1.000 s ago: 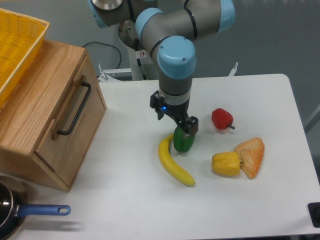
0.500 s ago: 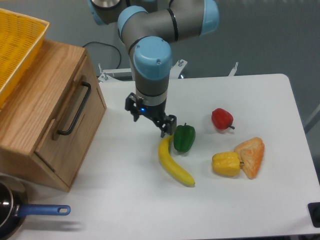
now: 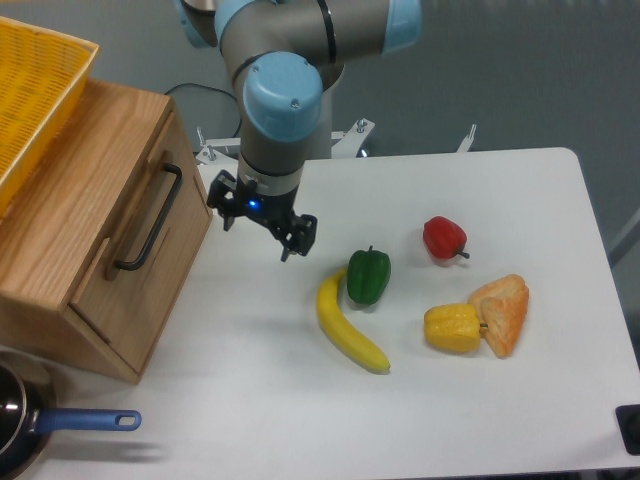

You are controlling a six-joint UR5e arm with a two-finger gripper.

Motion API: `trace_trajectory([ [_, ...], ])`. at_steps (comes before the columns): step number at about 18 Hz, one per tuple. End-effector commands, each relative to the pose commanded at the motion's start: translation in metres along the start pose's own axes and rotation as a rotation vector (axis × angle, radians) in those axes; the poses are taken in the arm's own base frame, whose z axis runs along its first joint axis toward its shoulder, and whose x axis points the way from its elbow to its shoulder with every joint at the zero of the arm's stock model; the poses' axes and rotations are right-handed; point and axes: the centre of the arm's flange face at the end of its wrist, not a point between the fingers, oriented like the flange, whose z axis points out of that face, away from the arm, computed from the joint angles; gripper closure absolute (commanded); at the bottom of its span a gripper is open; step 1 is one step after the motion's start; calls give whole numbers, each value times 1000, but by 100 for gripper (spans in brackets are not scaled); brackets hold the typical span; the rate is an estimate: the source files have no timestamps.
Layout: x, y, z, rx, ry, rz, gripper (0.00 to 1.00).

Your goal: Slide the top drawer open

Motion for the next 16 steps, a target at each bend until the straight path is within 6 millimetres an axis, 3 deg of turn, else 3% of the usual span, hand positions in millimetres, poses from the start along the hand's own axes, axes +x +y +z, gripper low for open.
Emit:
trace_trajectory([
  [16, 38, -17, -4, 49, 52, -28, 0],
])
